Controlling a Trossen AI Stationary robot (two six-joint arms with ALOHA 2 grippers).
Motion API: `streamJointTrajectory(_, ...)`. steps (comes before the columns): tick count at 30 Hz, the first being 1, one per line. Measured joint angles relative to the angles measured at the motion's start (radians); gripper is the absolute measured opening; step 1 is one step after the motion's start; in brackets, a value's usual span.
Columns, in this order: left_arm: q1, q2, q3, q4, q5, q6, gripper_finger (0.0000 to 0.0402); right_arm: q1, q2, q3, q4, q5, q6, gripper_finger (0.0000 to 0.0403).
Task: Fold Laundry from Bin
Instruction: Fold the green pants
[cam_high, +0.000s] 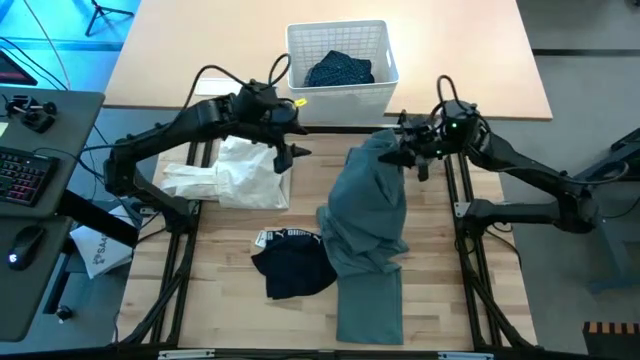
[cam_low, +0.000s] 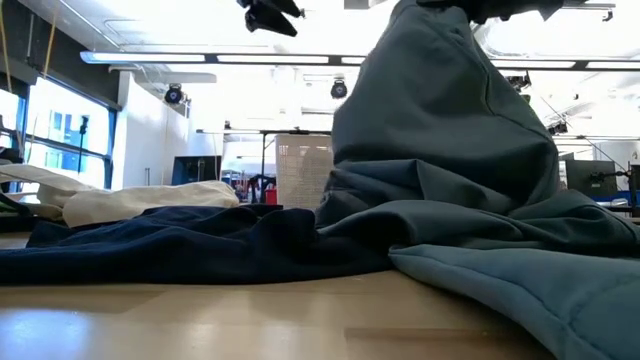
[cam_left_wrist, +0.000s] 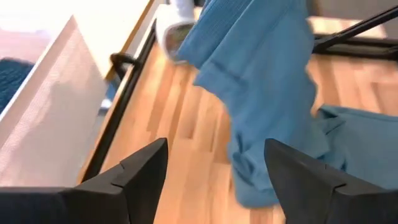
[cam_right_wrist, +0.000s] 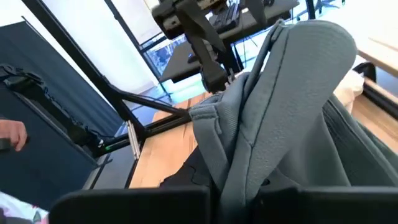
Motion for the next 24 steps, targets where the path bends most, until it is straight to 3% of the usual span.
streamJointTrajectory(5,-0.056,0.060,0.000,0.163,0.055,0.084,0.0260,0.019,0.025,0.000,-0.001,0.002,0.000,0.0008)
streamJointTrajectory(12,-0.110,0.193,0.000,0.505,-0.013,0.267,0.0260,0.019,0.032,0.000,0.002,-0.001,0.042,0.0008)
streamJointTrajectory(18,-0.114,0.282,0.000,0.686,-0.011,0.384,0.0260,0.035,0.032,0.000,-0.003,-0.008,0.087,0.0008)
streamJointTrajectory(20,-0.101,0.301,0.000,0.715,0.027,0.357,0.0260,0.052,0.032,0.000,-0.008,-0.008,0.095,0.0008)
streamJointTrajectory(24,-0.058,0.328,0.000,0.684,0.214,0.186,0.0260,0.092,0.032,-0.002,-0.023,-0.005,0.123,0.0008)
